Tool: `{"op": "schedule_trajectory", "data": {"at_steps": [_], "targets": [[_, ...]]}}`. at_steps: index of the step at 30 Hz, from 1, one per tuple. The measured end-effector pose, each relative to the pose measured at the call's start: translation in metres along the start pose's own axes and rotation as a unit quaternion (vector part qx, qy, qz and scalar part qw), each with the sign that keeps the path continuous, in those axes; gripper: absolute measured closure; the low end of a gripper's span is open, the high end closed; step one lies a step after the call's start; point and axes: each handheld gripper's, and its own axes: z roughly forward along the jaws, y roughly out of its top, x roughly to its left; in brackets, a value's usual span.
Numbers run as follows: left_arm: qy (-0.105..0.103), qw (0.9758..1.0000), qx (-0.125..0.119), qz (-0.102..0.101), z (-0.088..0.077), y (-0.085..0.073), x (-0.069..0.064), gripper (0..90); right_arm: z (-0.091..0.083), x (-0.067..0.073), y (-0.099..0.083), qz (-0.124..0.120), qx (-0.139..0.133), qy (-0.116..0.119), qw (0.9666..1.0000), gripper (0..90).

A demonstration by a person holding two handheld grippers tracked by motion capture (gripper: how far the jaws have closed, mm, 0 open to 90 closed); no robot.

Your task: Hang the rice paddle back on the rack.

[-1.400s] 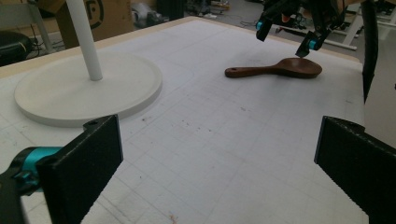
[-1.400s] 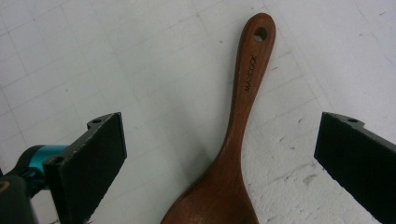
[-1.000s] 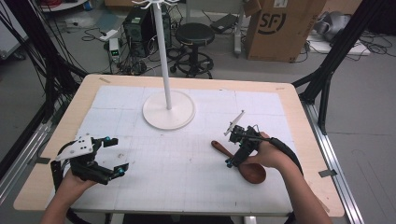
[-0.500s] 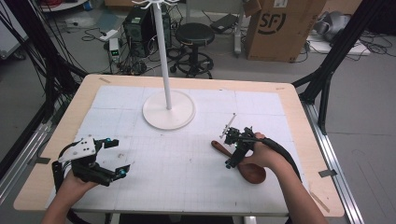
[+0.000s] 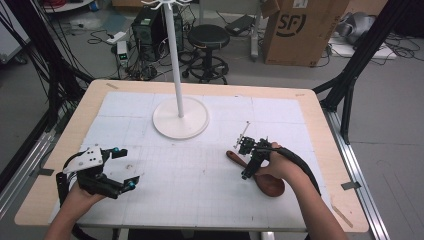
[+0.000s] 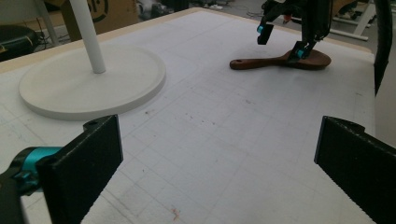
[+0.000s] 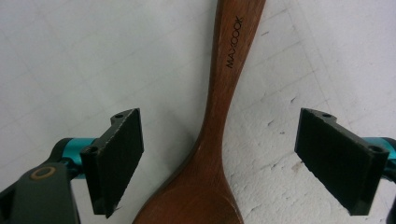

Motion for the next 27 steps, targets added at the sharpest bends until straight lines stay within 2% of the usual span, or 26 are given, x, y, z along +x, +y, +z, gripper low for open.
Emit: {"op": "schedule_trajectory", "data": {"at_steps": [2, 5, 11, 14, 19, 24, 27], "targets": [[0.001, 1.0000, 0.001, 0.000, 0.000, 0.000, 0.000, 1.7, 0.001, 0.000, 0.001, 0.001, 0.003, -0.002, 1.0000, 16.2], [0.000, 1.0000, 0.002, 0.001, 0.000, 0.000, -0.001, 1.7, 0.003, -0.002, 0.002, 0.001, 0.002, 0.004, 1.0000, 23.6], [0.001, 1.0000, 0.002, 0.002, -0.001, 0.000, -0.001, 1.7, 0.007, -0.003, 0.005, 0.002, 0.008, 0.001, 1.0000, 26.1], [0.001, 1.0000, 0.001, 0.002, -0.001, 0.000, -0.001, 1.7, 0.008, -0.004, 0.005, -0.004, 0.007, 0.002, 1.0000, 32.9], [0.002, 1.0000, 0.000, 0.000, -0.001, 0.000, -0.001, 1.7, 0.007, -0.006, 0.006, 0.009, 0.009, 0.015, 0.9998, 46.3], [0.001, 1.0000, 0.002, 0.001, 0.000, 0.000, -0.001, 1.7, 0.011, -0.008, 0.007, 0.019, 0.017, 0.015, 0.9996, 52.1], [0.001, 1.0000, 0.001, 0.000, -0.001, 0.000, -0.001, 1.7, 0.013, -0.009, 0.008, 0.024, 0.021, 0.023, 0.9992, 55.7]]}}
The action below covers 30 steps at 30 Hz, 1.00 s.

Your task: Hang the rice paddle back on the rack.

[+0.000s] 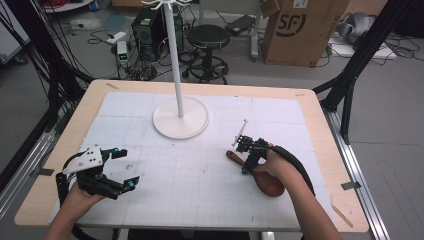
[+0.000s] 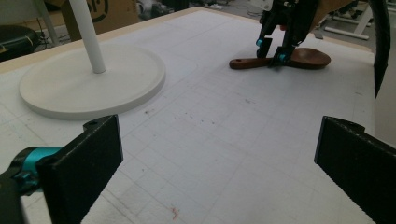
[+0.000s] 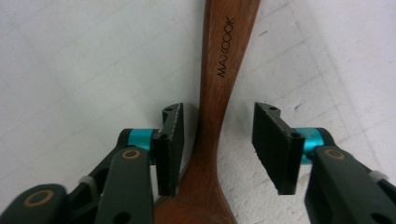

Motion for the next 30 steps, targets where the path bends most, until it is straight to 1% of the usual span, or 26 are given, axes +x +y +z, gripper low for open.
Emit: {"op": "schedule_trajectory", "data": {"at_steps": [1, 2, 3, 5, 6, 7, 8, 10, 11, 15, 17, 19, 24, 25, 26, 28, 29, 30], "targets": [[0.000, 1.0000, 0.000, -0.001, 0.0000, 0.0000, -0.0001, 1.7, 0.0006, -0.0007, 0.0003, -0.003, -0.001, 0.002, 1.0000, 57.3], [0.000, 1.0000, 0.000, -0.001, 0.0000, 0.0000, 0.0000, 1.7, 0.0009, -0.0002, 0.0006, 0.001, -0.001, 0.004, 1.0000, 58.9], [0.000, 1.0000, -0.001, -0.001, 0.0000, 0.0000, -0.0001, 1.7, 0.0009, -0.0007, 0.0008, 0.000, 0.002, 0.008, 1.0000, 59.5], [0.000, 1.0000, 0.000, 0.001, 0.0002, 0.0000, 0.0000, 1.7, 0.0012, -0.0020, 0.0007, -0.005, 0.001, 0.007, 1.0000, 61.2], [0.000, 1.0000, 0.001, 0.001, 0.0002, 0.0000, -0.0001, 1.7, 0.0010, -0.0026, 0.0006, -0.001, 0.000, 0.010, 1.0000, 62.2], [-0.002, 1.0000, 0.000, 0.001, 0.0004, 0.0000, -0.0004, 1.7, 0.0009, -0.0037, 0.0003, -0.003, 0.000, 0.010, 0.9999, 62.6], [-0.002, 1.0000, 0.001, 0.001, 0.0004, 0.0001, -0.0005, 1.7, 0.0004, -0.0039, 0.0004, 0.004, 0.001, 0.014, 0.9999, 63.0], [-0.002, 1.0000, 0.000, 0.001, 0.0004, 0.0001, -0.0004, 1.7, 0.0009, -0.0040, 0.0005, 0.003, 0.000, 0.016, 0.9999, 63.5], [0.000, 1.0000, 0.001, 0.002, 0.0002, 0.0001, -0.0001, 1.7, 0.0012, -0.0043, 0.0007, -0.004, 0.001, 0.015, 0.9999, 63.7], [-0.002, 1.0000, 0.000, 0.001, 0.0005, 0.0000, -0.0001, 1.7, 0.0009, -0.0023, 0.0015, -0.001, 0.001, 0.011, 0.9999, 64.0], [-0.002, 1.0000, 0.001, 0.001, 0.0006, 0.0000, 0.0000, 1.7, 0.0015, -0.0027, 0.0015, -0.011, -0.001, 0.008, 0.9999, 64.3], [-0.002, 1.0000, 0.001, 0.001, 0.0006, 0.0000, -0.0001, 1.7, 0.0011, -0.0010, 0.0017, -0.006, 0.002, 0.009, 0.9999, 64.4], [-0.002, 1.0000, 0.001, 0.001, 0.0006, 0.0000, -0.0004, 1.7, 0.0015, -0.0010, 0.0014, -0.005, 0.002, 0.008, 1.0000, 64.9], [-0.002, 1.0000, 0.001, 0.001, 0.0005, 0.0000, -0.0004, 1.7, 0.0017, -0.0012, 0.0013, -0.010, 0.001, 0.006, 0.9999, 65.2], [-0.002, 1.0000, 0.001, 0.001, 0.0005, 0.0000, -0.0004, 1.7, 0.0019, -0.0010, 0.0014, -0.009, 0.001, 0.006, 0.9999, 65.8], [-0.002, 1.0000, 0.001, 0.001, 0.0003, 0.0000, -0.0006, 1.7, 0.0020, -0.0011, 0.0018, -0.014, 0.001, 0.008, 0.9999, 68.7], [-0.002, 1.0000, 0.002, 0.002, 0.0000, 0.0001, -0.0006, 1.7, 0.0017, -0.0005, 0.0023, -0.012, 0.004, 0.006, 0.9999, 70.3], [-0.002, 1.0000, 0.002, 0.002, -0.0001, 0.0000, -0.0007, 1.7, 0.0018, 0.0008, 0.0028, -0.008, 0.005, 0.010, 0.9999, 71.7]]}}
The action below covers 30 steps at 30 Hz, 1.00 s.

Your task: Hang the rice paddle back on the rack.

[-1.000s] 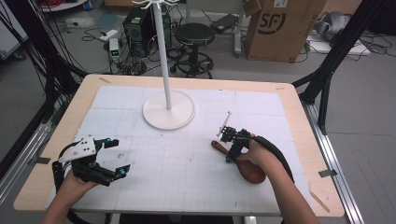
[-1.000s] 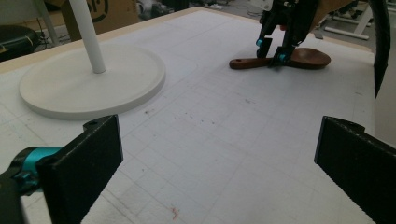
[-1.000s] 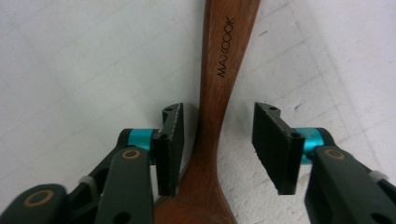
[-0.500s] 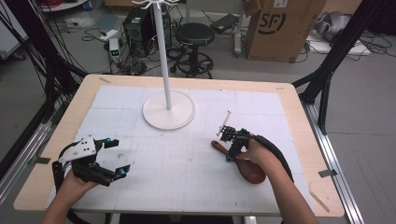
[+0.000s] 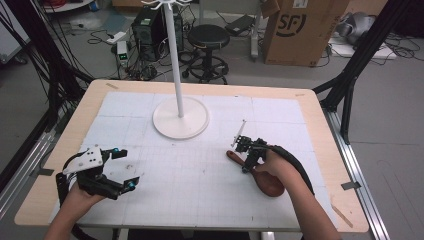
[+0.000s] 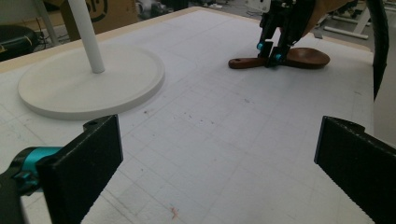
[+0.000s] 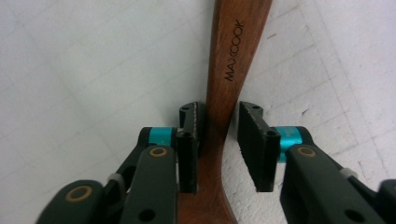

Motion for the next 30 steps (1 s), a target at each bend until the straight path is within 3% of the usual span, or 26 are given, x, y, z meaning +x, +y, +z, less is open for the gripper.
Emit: {"op": "schedule_trajectory", "data": {"at_steps": [1, 6, 14, 24, 30], "targets": [[0.000, 1.0000, 0.000, 0.000, 0.000, 0.000, 0.000, 1.7, 0.000, 0.000, 0.000, -0.008, 0.002, -0.003, 1.0000, 72.3], [0.000, 1.0000, -0.001, -0.001, 0.000, 0.000, 0.000, 1.7, 0.000, -0.002, -0.001, 0.022, -0.003, 0.005, 0.9997, 77.6], [0.001, 1.0000, -0.001, -0.001, -0.001, 0.000, 0.000, 1.7, -0.001, -0.003, -0.002, 0.014, -0.004, 0.010, 0.9999, 78.2], [0.002, 1.0000, 0.000, -0.001, -0.001, 0.000, 0.001, 1.7, -0.004, -0.008, -0.010, 0.018, -0.032, 0.035, 0.9987, 78.3], [0.002, 1.0000, 0.002, -0.001, 0.000, -0.001, 0.000, 1.7, -0.012, -0.009, -0.017, 0.007, -0.067, 0.048, 0.9966, 78.2]]}}
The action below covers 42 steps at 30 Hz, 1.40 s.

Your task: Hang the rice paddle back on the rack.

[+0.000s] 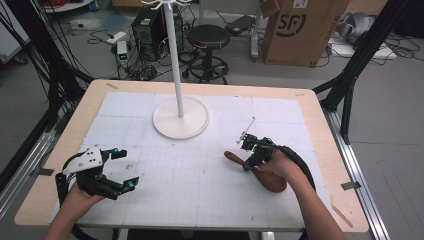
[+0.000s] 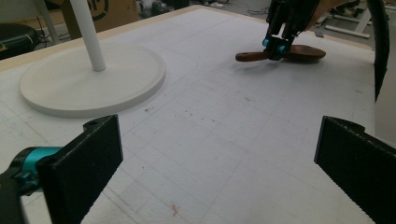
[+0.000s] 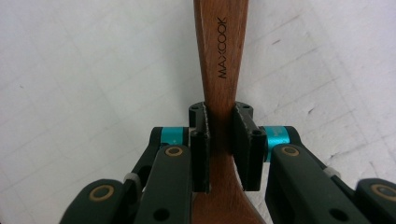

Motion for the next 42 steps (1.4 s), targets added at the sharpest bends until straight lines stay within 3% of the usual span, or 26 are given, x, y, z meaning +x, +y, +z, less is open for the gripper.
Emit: {"op": "schedule_trajectory", "data": {"at_steps": [11, 24, 33, 42], "targets": [[0.002, 1.0000, 0.002, 0.000, 0.000, 0.000, 0.000, 1.7, -0.021, -0.002, -0.012, 0.019, -0.077, -0.006, 0.9968, 78.2], [0.002, 1.0000, 0.002, 0.000, 0.000, 0.000, 0.000, 1.7, -0.035, -0.006, -0.025, 0.028, -0.148, 0.025, 0.9883, 78.2], [0.003, 1.0000, 0.000, 0.000, 0.000, 0.000, 0.000, 1.7, -0.049, -0.009, -0.030, 0.026, -0.204, 0.038, 0.9779, 78.1], [0.003, 1.0000, 0.000, 0.001, 0.000, 0.000, -0.001, 1.7, -0.056, -0.009, -0.028, 0.022, -0.247, 0.032, 0.9682, 78.3]]}}
